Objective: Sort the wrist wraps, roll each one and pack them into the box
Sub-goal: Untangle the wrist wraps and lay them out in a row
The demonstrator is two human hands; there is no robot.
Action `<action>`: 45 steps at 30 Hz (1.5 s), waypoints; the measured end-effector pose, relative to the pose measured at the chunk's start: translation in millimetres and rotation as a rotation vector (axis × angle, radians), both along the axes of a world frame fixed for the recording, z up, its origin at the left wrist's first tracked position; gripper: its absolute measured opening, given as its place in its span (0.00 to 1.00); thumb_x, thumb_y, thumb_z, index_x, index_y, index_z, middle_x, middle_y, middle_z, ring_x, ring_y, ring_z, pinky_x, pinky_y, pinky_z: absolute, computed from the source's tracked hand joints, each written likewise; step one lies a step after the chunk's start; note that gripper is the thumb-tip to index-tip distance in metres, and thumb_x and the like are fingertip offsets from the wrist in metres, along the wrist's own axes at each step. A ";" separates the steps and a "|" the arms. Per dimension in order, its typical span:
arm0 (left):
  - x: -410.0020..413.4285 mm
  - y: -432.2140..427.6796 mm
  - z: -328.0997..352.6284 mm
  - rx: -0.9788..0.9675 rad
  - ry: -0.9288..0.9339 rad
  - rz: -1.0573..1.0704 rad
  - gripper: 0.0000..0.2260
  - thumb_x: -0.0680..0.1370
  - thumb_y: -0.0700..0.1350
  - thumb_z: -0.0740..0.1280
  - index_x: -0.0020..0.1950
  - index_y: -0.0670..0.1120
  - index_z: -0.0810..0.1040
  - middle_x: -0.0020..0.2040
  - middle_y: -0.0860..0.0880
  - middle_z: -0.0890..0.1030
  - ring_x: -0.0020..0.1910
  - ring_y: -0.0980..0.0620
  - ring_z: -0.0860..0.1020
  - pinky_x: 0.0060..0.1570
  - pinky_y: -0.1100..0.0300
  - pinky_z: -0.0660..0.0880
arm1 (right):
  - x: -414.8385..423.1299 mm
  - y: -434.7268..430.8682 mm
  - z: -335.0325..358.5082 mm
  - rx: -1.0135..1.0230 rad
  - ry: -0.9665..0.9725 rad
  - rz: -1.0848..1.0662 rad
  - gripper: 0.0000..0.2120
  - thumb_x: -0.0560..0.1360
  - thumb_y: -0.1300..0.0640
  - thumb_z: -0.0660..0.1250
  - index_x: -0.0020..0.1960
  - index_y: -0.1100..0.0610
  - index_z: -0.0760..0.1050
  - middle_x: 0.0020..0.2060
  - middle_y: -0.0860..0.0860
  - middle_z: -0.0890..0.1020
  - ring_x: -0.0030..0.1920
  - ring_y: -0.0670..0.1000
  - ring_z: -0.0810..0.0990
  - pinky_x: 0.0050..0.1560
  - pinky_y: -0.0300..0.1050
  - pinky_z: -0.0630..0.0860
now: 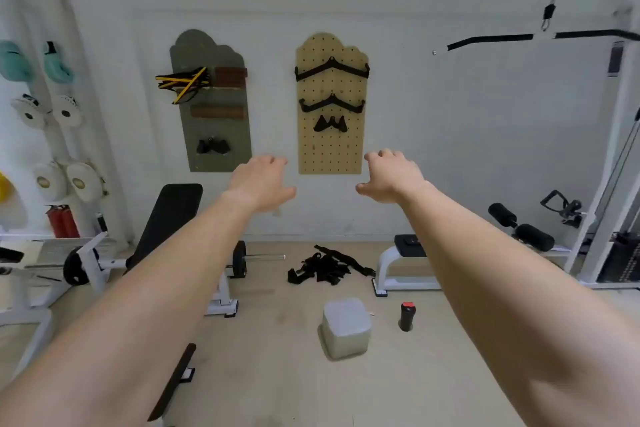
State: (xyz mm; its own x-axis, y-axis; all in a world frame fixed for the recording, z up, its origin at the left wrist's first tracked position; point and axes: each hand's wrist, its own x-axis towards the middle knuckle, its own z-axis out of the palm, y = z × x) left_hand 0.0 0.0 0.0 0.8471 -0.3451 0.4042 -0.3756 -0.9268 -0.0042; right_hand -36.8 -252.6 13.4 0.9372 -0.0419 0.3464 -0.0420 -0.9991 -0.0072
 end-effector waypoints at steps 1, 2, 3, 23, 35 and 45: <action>21.6 -0.6 3.8 -0.017 0.014 -0.007 0.30 0.81 0.57 0.64 0.80 0.47 0.64 0.75 0.44 0.71 0.73 0.43 0.70 0.64 0.45 0.75 | 20.7 1.9 3.2 0.010 0.012 0.005 0.30 0.77 0.43 0.67 0.74 0.55 0.66 0.68 0.57 0.72 0.68 0.60 0.70 0.64 0.58 0.73; 44.8 -0.1 7.7 -0.043 0.023 0.004 0.30 0.81 0.57 0.64 0.80 0.47 0.64 0.75 0.44 0.71 0.73 0.43 0.70 0.63 0.45 0.76 | 42.9 2.6 7.6 0.019 0.002 -0.007 0.30 0.77 0.43 0.67 0.74 0.55 0.66 0.69 0.57 0.72 0.69 0.60 0.71 0.64 0.58 0.73; 70.1 -0.3 10.2 -0.051 0.021 0.003 0.30 0.81 0.57 0.64 0.80 0.47 0.64 0.75 0.44 0.71 0.73 0.43 0.70 0.63 0.45 0.76 | 66.8 1.9 11.0 0.029 -0.003 -0.009 0.31 0.78 0.43 0.67 0.75 0.55 0.65 0.69 0.57 0.72 0.69 0.60 0.71 0.64 0.58 0.73; 536.8 -153.4 -12.2 -0.012 0.114 0.029 0.29 0.82 0.56 0.65 0.81 0.48 0.64 0.76 0.45 0.70 0.73 0.44 0.70 0.65 0.45 0.76 | 521.7 -153.8 -18.2 0.074 0.054 -0.037 0.30 0.78 0.43 0.67 0.75 0.56 0.66 0.69 0.58 0.73 0.69 0.60 0.71 0.66 0.57 0.72; 813.3 -212.0 -40.5 -0.052 0.178 0.062 0.29 0.82 0.56 0.65 0.80 0.47 0.64 0.76 0.45 0.70 0.72 0.43 0.71 0.65 0.45 0.75 | 803.0 -206.4 -37.0 0.035 0.112 0.016 0.31 0.78 0.43 0.68 0.75 0.56 0.65 0.71 0.58 0.72 0.70 0.60 0.70 0.66 0.57 0.73; 1072.5 -227.7 -51.4 0.021 0.233 -0.029 0.28 0.83 0.55 0.63 0.80 0.47 0.64 0.76 0.45 0.69 0.72 0.43 0.70 0.65 0.45 0.74 | 1054.7 -196.8 -40.8 0.026 0.156 -0.011 0.30 0.78 0.44 0.67 0.75 0.55 0.66 0.70 0.55 0.73 0.69 0.59 0.71 0.65 0.56 0.72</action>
